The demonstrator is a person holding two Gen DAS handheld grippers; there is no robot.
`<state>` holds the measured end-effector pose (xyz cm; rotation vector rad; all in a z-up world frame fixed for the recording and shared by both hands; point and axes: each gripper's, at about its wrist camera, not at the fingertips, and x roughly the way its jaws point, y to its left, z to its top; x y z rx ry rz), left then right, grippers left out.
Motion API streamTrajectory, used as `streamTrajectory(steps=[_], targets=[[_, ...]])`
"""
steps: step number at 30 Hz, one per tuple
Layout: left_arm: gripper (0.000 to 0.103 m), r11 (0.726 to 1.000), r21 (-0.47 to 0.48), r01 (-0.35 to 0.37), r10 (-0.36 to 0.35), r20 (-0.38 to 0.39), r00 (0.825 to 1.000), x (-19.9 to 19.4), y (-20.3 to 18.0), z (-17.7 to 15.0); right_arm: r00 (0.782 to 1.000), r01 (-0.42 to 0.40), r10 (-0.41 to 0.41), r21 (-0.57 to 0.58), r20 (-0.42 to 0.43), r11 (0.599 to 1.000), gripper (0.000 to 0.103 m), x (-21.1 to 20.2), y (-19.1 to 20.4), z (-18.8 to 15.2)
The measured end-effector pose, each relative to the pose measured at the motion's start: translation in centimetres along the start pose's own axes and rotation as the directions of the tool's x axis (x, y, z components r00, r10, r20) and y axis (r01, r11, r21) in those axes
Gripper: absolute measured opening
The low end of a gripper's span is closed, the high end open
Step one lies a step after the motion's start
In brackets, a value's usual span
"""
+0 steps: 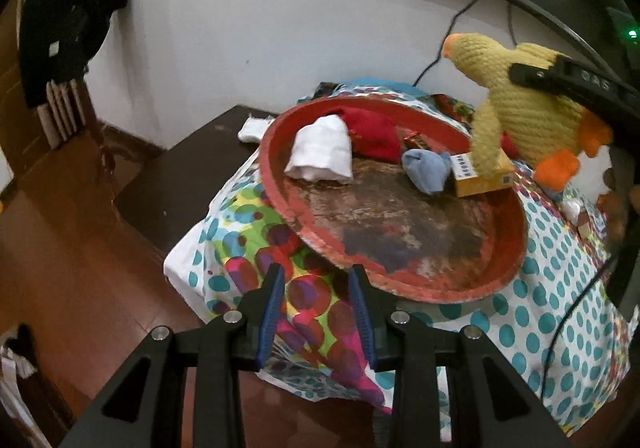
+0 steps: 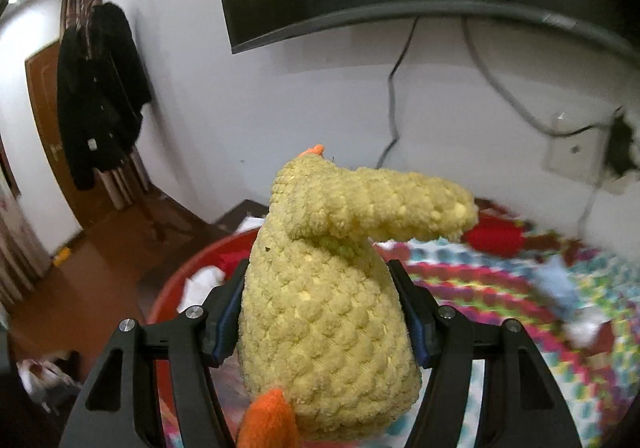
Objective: Organize objects
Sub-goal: 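Lower the duck toy onto the tray and open the right tool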
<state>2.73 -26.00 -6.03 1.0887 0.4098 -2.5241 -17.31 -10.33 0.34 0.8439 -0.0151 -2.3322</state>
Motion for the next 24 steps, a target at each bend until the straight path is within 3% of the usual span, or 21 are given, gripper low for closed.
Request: streamTrajectory(steps=[7, 10, 13, 14, 15, 17, 20, 22, 24], targets=[[0.034, 0.998, -0.031, -0.046, 0.046, -0.001, 0.999, 0.6, 1.7, -0.2, 0.991, -0.065, 0.085, 0.176, -0.108, 0.982, 0.063, 6.4, -0.6, -1.7], [0.034, 0.999, -0.045, -0.026, 0.026, -0.012, 1.0, 0.9, 1.7, -0.2, 0.982, -0.032, 0.066, 0.192, -0.177, 0.981, 0.066, 7.8, -1.0, -2.7], [0.034, 0.999, -0.02, -0.034, 0.034, -0.023, 0.999, 1.1, 1.1, -0.3, 0.988, 0.039, -0.028, 0.071, -0.15, 0.997, 0.074, 5.8, -0.9, -2.3], [0.034, 0.999, -0.02, -0.032, 0.031, -0.027, 0.999, 1.1, 0.9, -0.3, 0.989, 0.082, -0.077, 0.035, -0.126, 0.996, 0.087, 4.5, -1.0, -1.9], [0.034, 0.999, -0.033, -0.018, 0.017, -0.036, 0.999, 1.0, 0.9, -0.3, 0.989, 0.092, -0.088, 0.034, -0.117, 0.995, 0.09, 3.6, -1.2, -2.0], [0.034, 0.998, -0.066, 0.019, -0.019, -0.005, 1.0, 0.1, 0.8, 0.0, 0.993, 0.085, -0.081, 0.036, -0.089, 0.996, 0.092, 1.1, -1.8, -1.8], [0.037, 1.0, 0.026, -0.009, 0.007, 0.045, 0.999, -0.6, -0.4, 0.0, 0.989, 0.098, -0.098, -0.004, -0.113, 0.995, 0.093, -2.0, -3.0, -2.4], [0.038, 0.999, 0.037, -0.034, 0.033, 0.029, 0.999, -0.2, -0.6, -0.2, 0.982, 0.155, -0.158, -0.039, -0.1, 0.987, 0.093, -4.0, -4.6, -3.5], [0.038, 1.0, 0.011, 0.006, -0.005, -0.001, 1.0, 0.3, -0.5, -0.6, 0.967, 0.239, -0.243, -0.06, -0.079, 0.969, 0.094, -6.0, -7.2, -5.1]])
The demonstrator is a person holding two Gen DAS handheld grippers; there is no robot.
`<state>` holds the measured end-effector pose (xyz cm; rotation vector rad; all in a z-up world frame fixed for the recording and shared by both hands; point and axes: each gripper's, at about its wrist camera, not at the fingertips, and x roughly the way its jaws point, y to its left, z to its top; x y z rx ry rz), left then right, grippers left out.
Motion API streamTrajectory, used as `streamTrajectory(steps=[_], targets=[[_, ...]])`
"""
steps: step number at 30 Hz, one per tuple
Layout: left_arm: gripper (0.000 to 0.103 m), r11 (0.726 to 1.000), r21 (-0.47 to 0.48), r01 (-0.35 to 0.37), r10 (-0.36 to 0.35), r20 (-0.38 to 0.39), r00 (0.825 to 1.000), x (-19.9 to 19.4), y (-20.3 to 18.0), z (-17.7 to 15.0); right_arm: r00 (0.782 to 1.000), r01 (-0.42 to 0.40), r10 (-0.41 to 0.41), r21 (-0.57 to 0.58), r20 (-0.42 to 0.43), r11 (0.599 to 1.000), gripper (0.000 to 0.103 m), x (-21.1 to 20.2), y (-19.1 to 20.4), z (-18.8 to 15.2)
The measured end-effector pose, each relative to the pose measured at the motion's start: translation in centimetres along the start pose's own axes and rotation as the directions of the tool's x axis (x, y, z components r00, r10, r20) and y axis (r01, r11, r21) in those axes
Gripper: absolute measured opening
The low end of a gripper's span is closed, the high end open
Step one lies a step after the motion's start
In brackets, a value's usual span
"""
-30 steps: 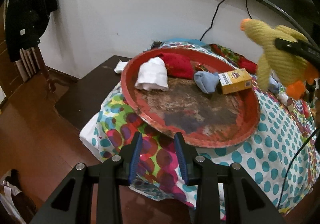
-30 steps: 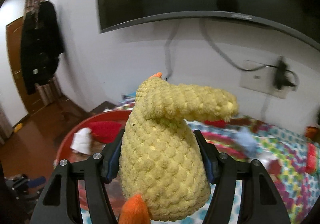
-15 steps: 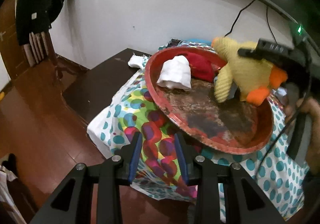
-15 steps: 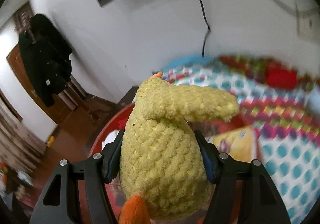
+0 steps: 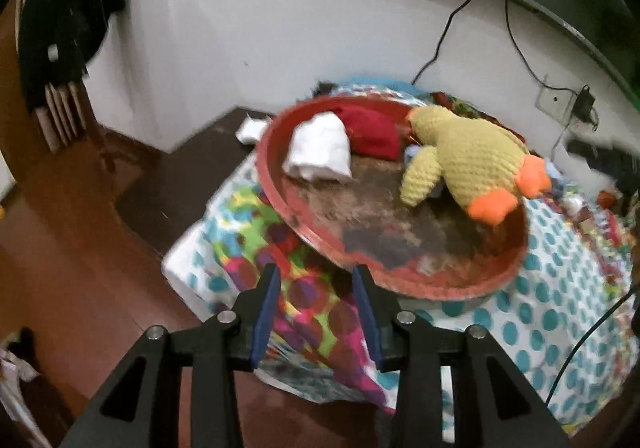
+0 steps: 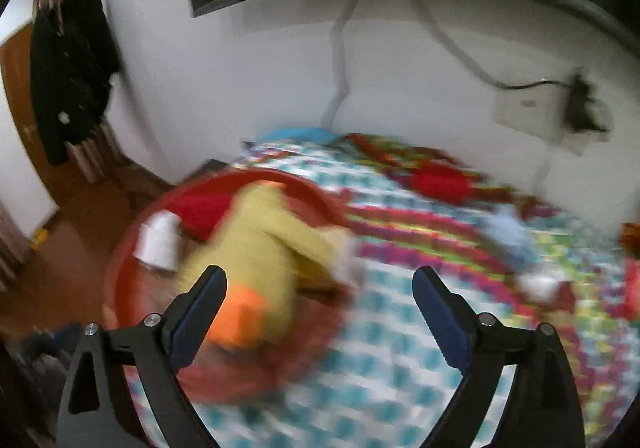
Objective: Organize objects
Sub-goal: 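Lower the duck toy onto the tray and open the right tool, then reach to the clear plastic bag and grasp it with the left tool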
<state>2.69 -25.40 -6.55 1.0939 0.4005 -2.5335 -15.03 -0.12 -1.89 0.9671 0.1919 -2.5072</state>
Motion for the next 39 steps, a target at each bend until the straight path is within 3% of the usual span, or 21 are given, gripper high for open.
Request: streamTrajectory(steps=[3, 8, 11, 18, 21, 23, 26, 28, 32, 34, 39], targets=[[0.038, 1.0, -0.009, 0.019, -0.019, -0.005, 1.0, -0.2, -0.5, -0.1, 0.994, 0.106, -0.106, 0.089, 0.005, 0.99, 0.094, -1.7, -6.1, -2.8], [0.038, 0.999, 0.017, 0.027, -0.027, -0.007, 1.0, -0.5, -2.2, -0.6, 0.952, 0.305, -0.299, 0.215, -0.061, 0.928, 0.094, -3.1, -15.5, -6.5], [0.038, 0.997, 0.068, 0.032, -0.03, -0.021, 0.999, -0.3, -3.8, -1.2, 0.94, 0.34, -0.33, 0.268, -0.082, 0.902, 0.094, -3.4, -18.6, -7.7], [0.038, 0.985, 0.169, 0.044, -0.044, -0.002, 0.999, -0.9, -6.6, -2.1, 0.95, 0.312, -0.293, 0.292, -0.106, 0.904, 0.093, -0.7, -19.2, -7.4], [0.038, 0.979, 0.201, 0.038, -0.04, 0.008, 0.999, -1.0, -7.4, -2.3, 0.947, 0.32, -0.294, 0.311, -0.128, 0.895, 0.091, 1.9, -19.2, -6.6], [0.038, 0.981, 0.188, 0.054, -0.054, -0.007, 0.999, -0.9, -7.6, -2.3, 0.943, 0.33, -0.291, 0.326, -0.164, 0.886, 0.081, 3.8, -19.7, -5.9], [0.039, 0.975, 0.21, 0.078, -0.073, -0.032, 0.997, -0.3, -8.1, -2.5, 0.93, 0.359, -0.302, 0.348, -0.209, 0.866, 0.079, 5.6, -20.3, -5.7], [0.039, 0.969, 0.242, 0.053, -0.046, -0.033, 0.998, 0.1, -8.3, -2.9, 0.928, 0.362, -0.292, 0.37, -0.232, 0.856, 0.079, 6.6, -20.7, -6.2], [0.039, 0.966, 0.252, 0.056, -0.045, -0.049, 0.998, 0.5, -8.2, -3.1, 0.926, 0.371, -0.308, 0.383, -0.218, 0.846, 0.076, 7.3, -20.9, -6.7], [0.039, 0.965, 0.253, 0.064, -0.057, -0.033, 0.998, 0.2, -8.1, -3.1, 0.914, 0.402, -0.342, 0.369, -0.22, 0.838, 0.071, 7.5, -21.0, -6.5], [0.039, 0.959, 0.279, 0.056, -0.05, -0.029, 0.998, 0.3, -8.5, -3.3, 0.916, 0.398, -0.339, 0.381, -0.214, 0.835, 0.068, 7.8, -22.5, -6.3]])
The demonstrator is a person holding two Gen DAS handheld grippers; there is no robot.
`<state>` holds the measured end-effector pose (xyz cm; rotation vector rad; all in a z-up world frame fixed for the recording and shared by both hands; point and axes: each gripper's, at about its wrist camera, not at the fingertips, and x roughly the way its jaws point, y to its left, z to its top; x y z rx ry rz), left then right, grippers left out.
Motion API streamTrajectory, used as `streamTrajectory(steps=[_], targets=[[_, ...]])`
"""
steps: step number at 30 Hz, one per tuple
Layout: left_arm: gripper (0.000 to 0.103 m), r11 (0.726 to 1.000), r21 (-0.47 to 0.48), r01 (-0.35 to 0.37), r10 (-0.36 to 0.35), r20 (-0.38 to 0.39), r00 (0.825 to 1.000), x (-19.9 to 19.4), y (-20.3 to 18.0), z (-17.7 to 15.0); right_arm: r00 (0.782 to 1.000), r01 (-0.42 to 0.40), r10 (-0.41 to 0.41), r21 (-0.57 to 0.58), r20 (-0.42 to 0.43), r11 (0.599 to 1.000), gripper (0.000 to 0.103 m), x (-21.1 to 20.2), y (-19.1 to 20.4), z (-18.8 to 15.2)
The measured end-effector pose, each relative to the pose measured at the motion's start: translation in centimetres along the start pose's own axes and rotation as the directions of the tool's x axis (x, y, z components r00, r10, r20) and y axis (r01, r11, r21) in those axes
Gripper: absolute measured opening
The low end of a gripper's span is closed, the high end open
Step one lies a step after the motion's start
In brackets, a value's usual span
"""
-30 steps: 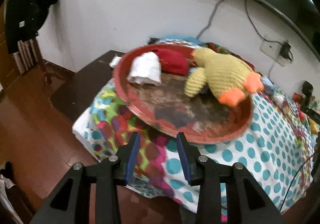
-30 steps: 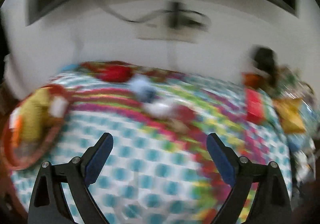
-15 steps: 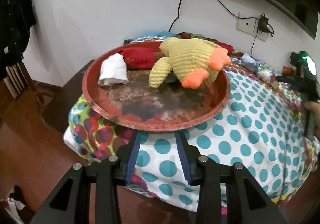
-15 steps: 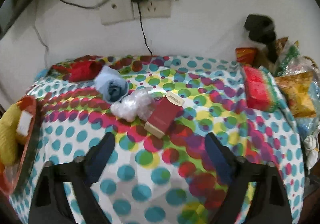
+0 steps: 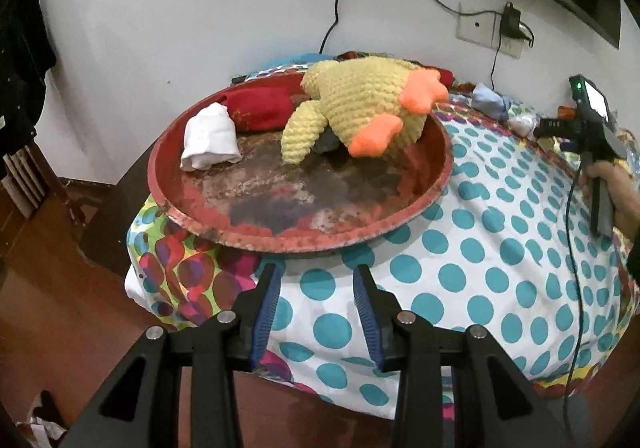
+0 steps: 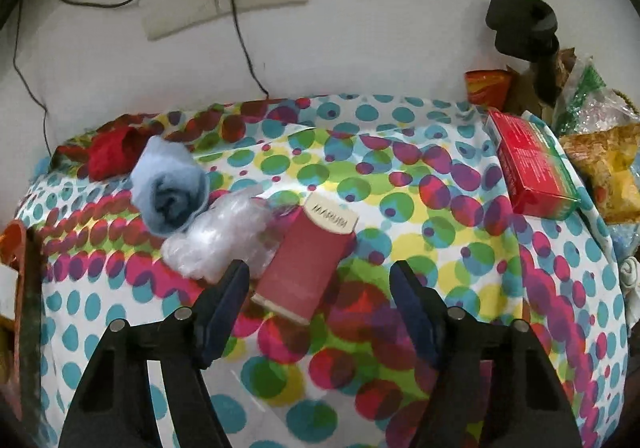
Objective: Organize objects
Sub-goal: 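Reach to the clear plastic bag and grasp it with the left tool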
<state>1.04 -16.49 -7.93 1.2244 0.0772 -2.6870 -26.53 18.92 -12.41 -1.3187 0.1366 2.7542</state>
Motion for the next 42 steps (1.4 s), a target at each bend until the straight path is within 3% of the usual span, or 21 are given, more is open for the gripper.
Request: streamTrajectory(steps=[1, 3, 6, 10, 12, 18, 21, 22, 24, 26, 27, 29, 31, 35, 37, 42], targets=[[0.039, 1.0, 0.011, 0.004, -0.004, -0.003, 1.0, 0.2, -0.3, -0.1, 1.0, -0.003, 0.003, 0.001, -0.001, 1.0, 0.065, 0.2, -0.4, 0.1], [0.039, 0.999, 0.031, 0.01, -0.009, -0.009, 1.0, 0.4, -1.1, -0.4, 0.999, -0.033, 0.033, 0.0, -0.019, 0.999, 0.047, 0.8, -1.2, 0.1], [0.039, 0.997, 0.067, 0.031, -0.031, 0.001, 1.0, 0.5, -2.5, -0.7, 0.998, -0.061, 0.061, -0.041, -0.013, 0.997, 0.034, 0.4, -2.3, -0.1], [0.039, 0.987, 0.124, 0.103, -0.106, 0.022, 0.994, 0.3, -5.7, -0.2, 0.997, -0.082, 0.083, -0.086, 0.003, 0.993, 0.03, -0.4, -3.8, -0.5], [0.039, 0.978, 0.174, 0.118, -0.121, 0.009, 0.993, 0.7, -8.0, 1.0, 0.998, -0.055, 0.06, -0.141, 0.027, 0.988, 0.03, -0.9, -4.2, -1.0], [0.039, 0.913, 0.349, 0.21, -0.254, 0.085, 0.964, 2.5, -16.4, 8.1, 0.993, -0.105, 0.114, -0.206, 0.033, 0.973, 0.03, -1.5, -5.4, -1.2], [0.039, 0.852, 0.418, 0.315, -0.354, 0.018, 0.935, 5.6, -20.9, 11.7, 0.991, -0.129, 0.136, -0.223, 0.016, 0.966, 0.03, -1.3, -5.6, -1.2], [0.039, 0.819, 0.445, 0.363, -0.396, -0.02, 0.918, 7.2, -22.9, 12.9, 0.991, -0.131, 0.136, -0.229, 0.006, 0.965, 0.03, -1.1, -5.7, -1.2], [0.039, 0.801, 0.464, 0.378, -0.4, -0.056, 0.915, 9.2, -25.3, 14.3, 0.988, -0.152, 0.151, -0.232, -0.02, 0.961, 0.03, -0.8, -5.7, -1.3], [0.039, 0.773, 0.467, 0.429, -0.431, -0.11, 0.896, 11.6, -27.8, 15.8, 0.987, -0.16, 0.157, -0.234, -0.031, 0.959, 0.03, -0.6, -5.7, -1.4], [0.039, 0.78, 0.457, 0.427, -0.43, -0.104, 0.897, 12.4, -28.7, 16.4, 0.987, -0.158, 0.155, -0.237, -0.032, 0.958, 0.031, -0.6, -5.6, -1.4], [0.039, 0.765, 0.455, 0.456, -0.456, -0.119, 0.882, 14.1, -30.2, 17.7, 0.987, -0.161, 0.158, -0.244, -0.034, 0.956, 0.034, -0.5, -5.5, -1.5], [0.039, 0.762, 0.477, 0.438, -0.44, -0.113, 0.891, 15.5, -31.7, 18.7, 0.986, -0.166, 0.162, -0.251, -0.037, 0.954, 0.037, -0.5, -5.3, -1.6], [0.039, 0.731, 0.542, 0.414, -0.411, -0.135, 0.902, 17.6, -34.0, 19.5, 0.984, -0.178, 0.172, -0.276, -0.046, 0.945, 0.048, -0.6, -4.9, -1.8], [0.039, 0.738, 0.575, 0.354, -0.366, -0.101, 0.925, 18.1, -34.7, 19.4, 0.983, -0.186, 0.179, -0.285, -0.052, 0.94, 0.053, -0.5, -4.7, -1.8], [0.039, 0.753, 0.57, 0.328, -0.35, -0.075, 0.934, 19.1, -34.8, 19.3, 0.983, -0.184, 0.175, -0.305, -0.056, 0.934, 0.059, -0.6, -4.2, -1.9]])
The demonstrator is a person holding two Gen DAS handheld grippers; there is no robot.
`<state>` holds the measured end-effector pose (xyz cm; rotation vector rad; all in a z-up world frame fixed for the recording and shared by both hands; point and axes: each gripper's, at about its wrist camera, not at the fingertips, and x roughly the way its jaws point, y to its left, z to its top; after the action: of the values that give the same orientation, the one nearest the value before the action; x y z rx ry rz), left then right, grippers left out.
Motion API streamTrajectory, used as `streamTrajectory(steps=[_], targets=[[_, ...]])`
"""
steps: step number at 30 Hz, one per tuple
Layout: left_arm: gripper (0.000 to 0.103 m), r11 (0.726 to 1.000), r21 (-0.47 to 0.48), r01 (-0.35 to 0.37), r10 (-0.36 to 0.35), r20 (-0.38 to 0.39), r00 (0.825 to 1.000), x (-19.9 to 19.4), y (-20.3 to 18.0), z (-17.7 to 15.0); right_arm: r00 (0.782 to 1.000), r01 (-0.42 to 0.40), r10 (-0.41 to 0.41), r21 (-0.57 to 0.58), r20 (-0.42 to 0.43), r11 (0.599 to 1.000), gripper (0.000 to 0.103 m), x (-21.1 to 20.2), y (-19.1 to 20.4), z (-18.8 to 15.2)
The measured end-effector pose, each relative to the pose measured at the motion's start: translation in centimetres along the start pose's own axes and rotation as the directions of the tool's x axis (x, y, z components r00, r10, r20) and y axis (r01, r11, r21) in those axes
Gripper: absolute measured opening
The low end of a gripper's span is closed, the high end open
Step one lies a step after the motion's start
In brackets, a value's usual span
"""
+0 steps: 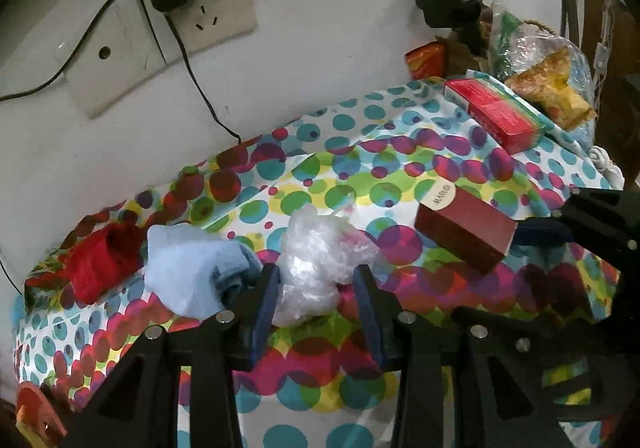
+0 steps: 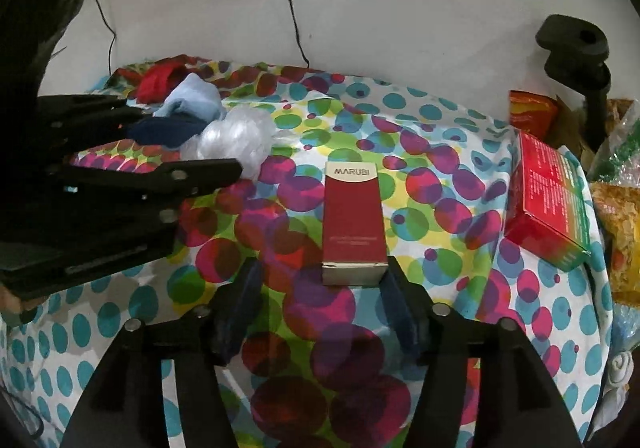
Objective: Organize objects
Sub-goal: 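Reach to the clear plastic bag and grasp it with the left tool, then grasp the red MARUBI box with the right tool while the left tool lifts the plastic bag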
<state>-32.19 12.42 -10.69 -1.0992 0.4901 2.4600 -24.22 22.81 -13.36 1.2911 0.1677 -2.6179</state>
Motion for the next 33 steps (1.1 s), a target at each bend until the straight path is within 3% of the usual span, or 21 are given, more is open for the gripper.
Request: streamTrajectory(steps=[4, 6, 9, 15, 16, 18, 22, 33], targets=[[0.039, 1.0, -0.019, -0.004, 0.004, 0.017, 1.0, 0.1, 0.4, -0.6, 1.0, -0.005, 0.005, -0.002, -0.003, 1.0, 0.062, 0.1, 0.0, 0.1], [0.039, 0.999, -0.037, 0.007, -0.006, 0.027, 1.0, -0.2, 0.5, -0.9, 1.0, -0.007, 0.007, -0.01, -0.009, 1.0, 0.07, 0.2, 0.1, 0.1], [0.039, 0.999, -0.049, 0.012, -0.01, 0.043, 0.999, -0.4, 0.3, -1.0, 1.0, -0.009, 0.009, -0.012, -0.011, 1.0, 0.072, 0.3, 0.2, 0.2], [0.039, 0.999, -0.023, -0.048, 0.049, 0.041, 0.998, 0.4, -0.5, -0.7, 1.0, -0.007, 0.007, -0.004, -0.018, 1.0, 0.084, 0.4, 0.3, 0.4], [0.039, 0.998, -0.029, -0.048, 0.049, 0.039, 0.998, 0.6, -0.4, -0.7, 1.0, -0.006, 0.006, -0.009, -0.021, 1.0, 0.087, 0.5, 0.4, 0.4], [0.039, 0.998, -0.047, -0.039, 0.041, 0.031, 0.999, 0.8, -0.1, -0.5, 0.999, -0.004, 0.003, -0.015, -0.038, 1.0, 0.102, 0.9, 0.6, 0.4], [0.036, 0.993, -0.12, 0.008, -0.004, 0.035, 0.999, 0.6, 0.9, -0.6, 0.999, -0.014, 0.013, -0.014, -0.044, 1.0, 0.103, 1.0, 0.5, 0.4], [0.032, 0.989, -0.141, 0.045, -0.038, 0.049, 0.998, -2.5, -0.5, -3.4, 0.999, -0.008, 0.008, -0.016, -0.044, 1.0, 0.103, 0.9, 0.5, 0.6]])
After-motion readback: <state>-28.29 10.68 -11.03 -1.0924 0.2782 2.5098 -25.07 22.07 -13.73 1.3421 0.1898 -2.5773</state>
